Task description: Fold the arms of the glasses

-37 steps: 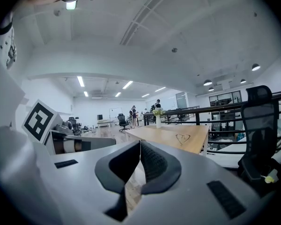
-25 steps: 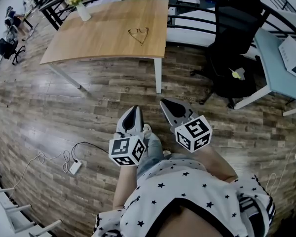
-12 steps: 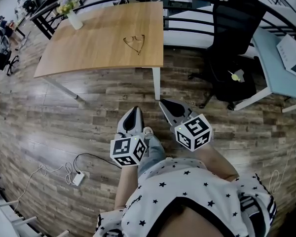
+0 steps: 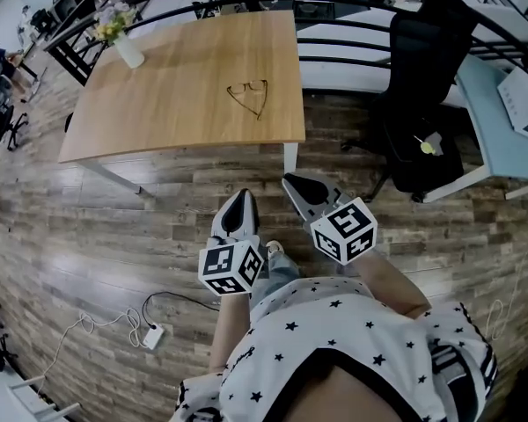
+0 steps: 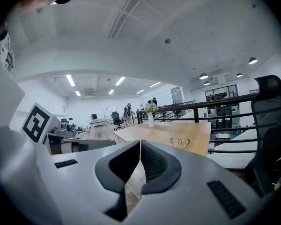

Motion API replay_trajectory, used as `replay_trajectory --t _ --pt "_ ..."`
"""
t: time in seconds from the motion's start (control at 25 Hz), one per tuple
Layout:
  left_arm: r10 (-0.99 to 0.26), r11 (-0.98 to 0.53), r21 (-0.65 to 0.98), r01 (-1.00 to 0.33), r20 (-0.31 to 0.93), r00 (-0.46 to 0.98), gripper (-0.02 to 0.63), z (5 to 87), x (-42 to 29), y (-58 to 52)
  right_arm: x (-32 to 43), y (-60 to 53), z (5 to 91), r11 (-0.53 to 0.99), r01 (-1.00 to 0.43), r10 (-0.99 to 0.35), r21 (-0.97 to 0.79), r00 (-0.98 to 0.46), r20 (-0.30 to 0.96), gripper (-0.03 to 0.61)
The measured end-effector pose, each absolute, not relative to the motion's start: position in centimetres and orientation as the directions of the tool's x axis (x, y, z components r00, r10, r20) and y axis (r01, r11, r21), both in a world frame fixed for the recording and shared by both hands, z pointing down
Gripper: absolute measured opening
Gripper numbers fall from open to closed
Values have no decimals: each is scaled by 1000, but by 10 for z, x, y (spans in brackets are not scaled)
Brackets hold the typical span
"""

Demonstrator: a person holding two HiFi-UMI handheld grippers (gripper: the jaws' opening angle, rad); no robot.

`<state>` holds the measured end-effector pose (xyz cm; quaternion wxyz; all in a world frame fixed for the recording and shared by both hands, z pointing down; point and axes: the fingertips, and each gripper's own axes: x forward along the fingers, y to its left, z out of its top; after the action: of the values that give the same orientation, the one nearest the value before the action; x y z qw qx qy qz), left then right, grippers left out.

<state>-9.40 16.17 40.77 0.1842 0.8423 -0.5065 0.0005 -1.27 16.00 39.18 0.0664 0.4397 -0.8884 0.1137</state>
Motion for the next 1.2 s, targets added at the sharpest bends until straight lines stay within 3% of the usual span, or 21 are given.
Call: replay_trajectory --t 0.64,1.2 --pt "-805 -487 315 -815 199 558 6 409 -127 39 -46 41 389 520 -840 -811 -151 -542 220 18" --pt "-781 -510 339 -791 204 591 6 421 -131 -2 -50 4 398 486 -856 -826 -176 -515 229 18"
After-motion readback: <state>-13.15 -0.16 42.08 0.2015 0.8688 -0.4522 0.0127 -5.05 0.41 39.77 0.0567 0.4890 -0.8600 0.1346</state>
